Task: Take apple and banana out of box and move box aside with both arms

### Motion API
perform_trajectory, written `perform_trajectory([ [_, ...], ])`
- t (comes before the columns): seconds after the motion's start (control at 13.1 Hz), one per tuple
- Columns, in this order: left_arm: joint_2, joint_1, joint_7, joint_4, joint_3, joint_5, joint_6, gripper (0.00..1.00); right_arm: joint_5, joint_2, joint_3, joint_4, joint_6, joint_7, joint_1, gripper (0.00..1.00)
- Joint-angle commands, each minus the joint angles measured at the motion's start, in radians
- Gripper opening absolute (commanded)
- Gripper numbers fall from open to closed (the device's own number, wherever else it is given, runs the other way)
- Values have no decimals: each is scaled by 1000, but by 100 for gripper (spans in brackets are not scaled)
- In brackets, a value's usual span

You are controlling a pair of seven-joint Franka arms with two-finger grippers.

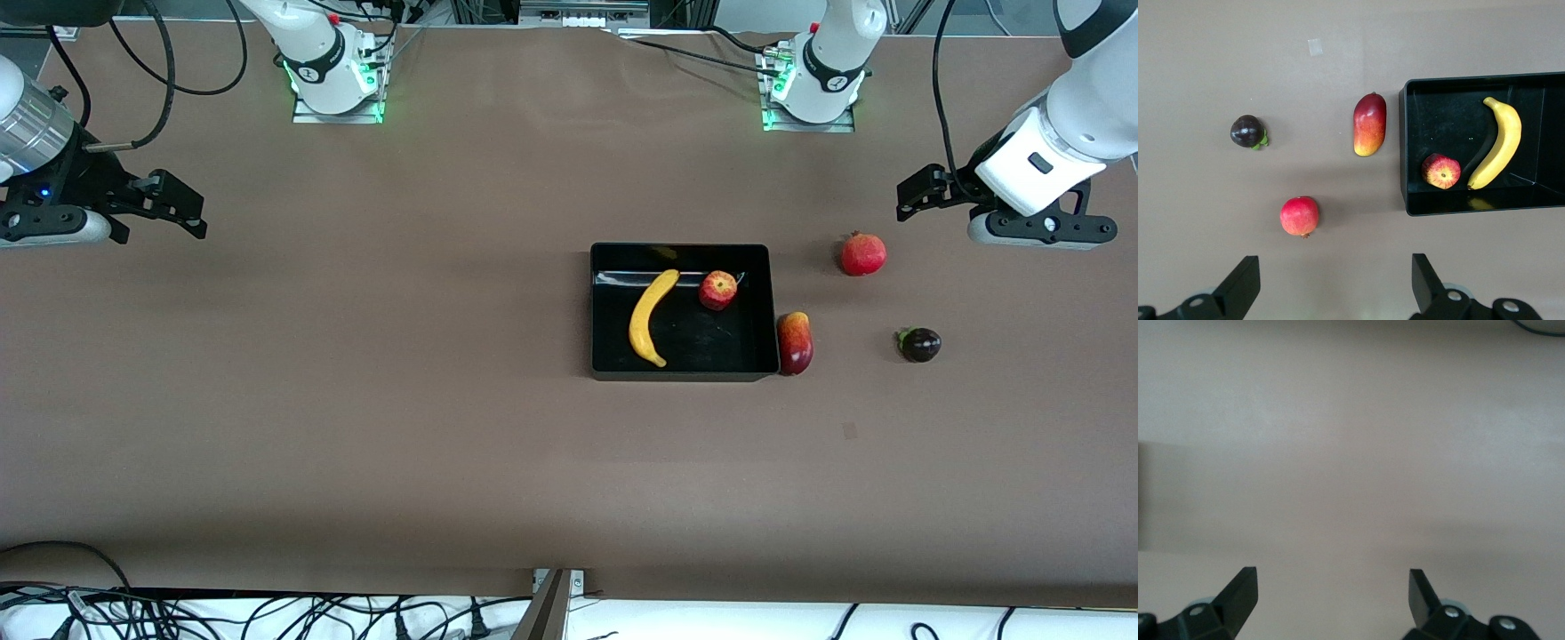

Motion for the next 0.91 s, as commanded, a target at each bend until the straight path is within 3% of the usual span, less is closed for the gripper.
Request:
perform_trajectory([
  [0.0,10,6,-8,35,-2,-7,-29,100,-7,7,7,18,-6,-1,-6,100],
  [0.3,41,1,-14,66,-2,-8,-52,100,-5,7,7,18,-6,-1,-6,100],
  [0.61,98,-5,-7,124,-2,-74,-173,100,-7,7,7,18,-6,-1,-6,100],
  [0.84,188,-39,-75,150,-18,-68,-158,100,-7,7,7,18,-6,-1,-6,100],
])
